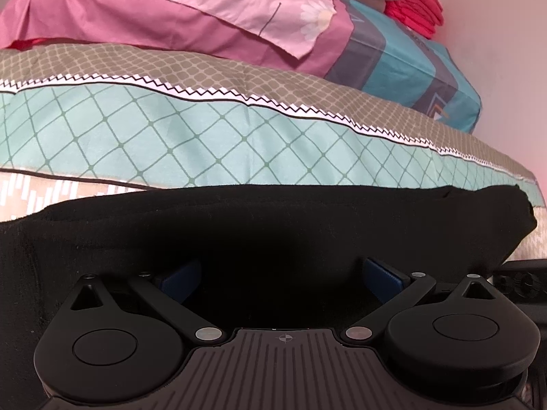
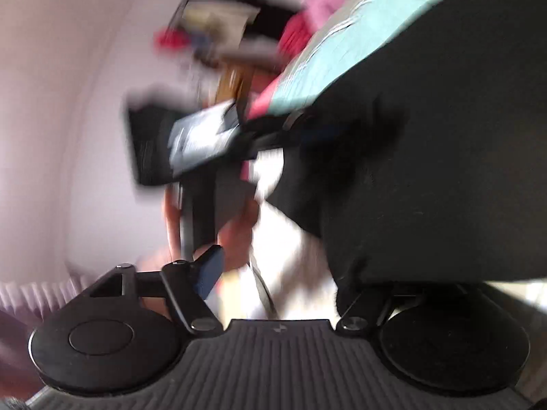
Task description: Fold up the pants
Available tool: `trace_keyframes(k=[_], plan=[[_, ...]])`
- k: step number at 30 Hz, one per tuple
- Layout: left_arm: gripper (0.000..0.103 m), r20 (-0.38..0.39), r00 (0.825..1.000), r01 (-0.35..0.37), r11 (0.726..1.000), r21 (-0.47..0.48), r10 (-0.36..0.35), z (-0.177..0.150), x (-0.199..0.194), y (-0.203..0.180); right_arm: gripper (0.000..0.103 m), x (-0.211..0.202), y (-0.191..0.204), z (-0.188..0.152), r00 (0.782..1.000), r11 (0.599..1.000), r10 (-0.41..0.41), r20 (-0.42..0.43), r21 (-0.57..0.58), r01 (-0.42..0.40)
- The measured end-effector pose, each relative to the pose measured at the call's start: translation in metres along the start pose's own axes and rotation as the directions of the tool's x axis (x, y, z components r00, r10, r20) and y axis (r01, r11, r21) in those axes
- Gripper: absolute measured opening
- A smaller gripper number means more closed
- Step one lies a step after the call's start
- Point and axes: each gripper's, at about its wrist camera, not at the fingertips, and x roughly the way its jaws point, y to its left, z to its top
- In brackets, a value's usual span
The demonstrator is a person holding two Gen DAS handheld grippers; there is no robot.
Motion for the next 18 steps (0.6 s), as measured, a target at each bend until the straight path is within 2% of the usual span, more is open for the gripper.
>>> trace_keyframes(k=[1, 2, 3, 4, 5, 7, 8, 9, 10, 12, 14, 16, 17, 18], plan=[[0.103, 0.000, 1.000, -0.004, 1.000, 0.010, 0.004, 0.000, 0.000, -0.001, 0.074, -0.007, 0.001, 0.002, 1.000, 0.999, -0.025, 0.011, -0.021, 0.025], [0.103, 0.002, 1.000, -0.009, 1.000, 0.016, 0.009, -0.001, 0.001, -0.002, 0.071, -0.011, -0.006, 0.009, 0.998, 0.999, -0.026, 0.054, 0.027, 0.024], [0.103, 0.005, 1.000, -0.013, 1.000, 0.016, 0.013, -0.002, 0.001, -0.003, 0.065, -0.022, -0.019, 0.013, 0.990, 0.991, -0.014, 0.141, 0.132, -0.005], [0.103, 0.008, 1.000, -0.018, 1.000, 0.015, 0.018, -0.002, 0.001, -0.004, 0.065, -0.015, -0.028, 0.019, 0.981, 0.974, 0.008, 0.194, 0.221, -0.051], [0.103, 0.009, 1.000, -0.023, 1.000, 0.015, 0.023, -0.002, 0.001, -0.005, 0.067, -0.012, -0.028, 0.014, 0.983, 0.972, 0.031, 0.181, 0.225, -0.072], [0.103, 0.011, 1.000, -0.029, 0.999, 0.017, 0.029, -0.002, 0.001, -0.005, 0.067, 0.001, -0.005, 0.002, 1.000, 0.997, -0.030, 0.007, 0.067, 0.029], [0.103, 0.012, 1.000, -0.029, 0.999, 0.017, 0.029, -0.003, 0.001, -0.005, 0.067, 0.002, 0.011, -0.005, 0.994, 0.993, -0.104, -0.023, -0.049, 0.103], [0.103, 0.013, 0.999, -0.030, 0.999, 0.020, 0.030, -0.003, 0.001, -0.006, 0.067, -0.002, 0.022, -0.010, 0.986, 0.980, -0.166, -0.010, -0.116, 0.164], [0.103, 0.015, 0.999, -0.032, 0.999, 0.021, 0.032, -0.003, 0.001, -0.006, 0.068, -0.011, 0.025, -0.011, 0.982, 0.976, -0.190, 0.017, -0.110, 0.190], [0.103, 0.019, 0.999, -0.039, 0.999, 0.025, 0.038, -0.004, 0.001, -0.008, 0.072, -0.044, 0.022, -0.011, 0.969, 0.974, -0.225, 0.099, -0.007, 0.226], [0.103, 0.029, 0.998, -0.052, 0.998, 0.035, 0.051, -0.007, 0.002, -0.010, 0.072, -0.077, 0.049, -0.029, 0.927, 0.952, -0.281, 0.248, -0.049, 0.302], [0.103, 0.047, 0.996, -0.080, 0.995, 0.065, 0.077, -0.012, 0.002, -0.016, 0.078, -0.117, 0.056, -0.031, 0.885, 0.957, -0.253, 0.392, -0.035, 0.289], [0.103, 0.059, 0.994, -0.101, 0.991, 0.088, 0.096, -0.015, 0.003, -0.020, 0.083, -0.121, 0.057, -0.031, 0.849, 0.954, -0.263, 0.458, -0.007, 0.300], [0.103, 0.071, 0.990, -0.127, 0.985, 0.117, 0.119, -0.019, 0.005, -0.025, 0.085, -0.119, 0.056, -0.029, 0.810, 0.937, -0.307, 0.499, 0.010, 0.349]])
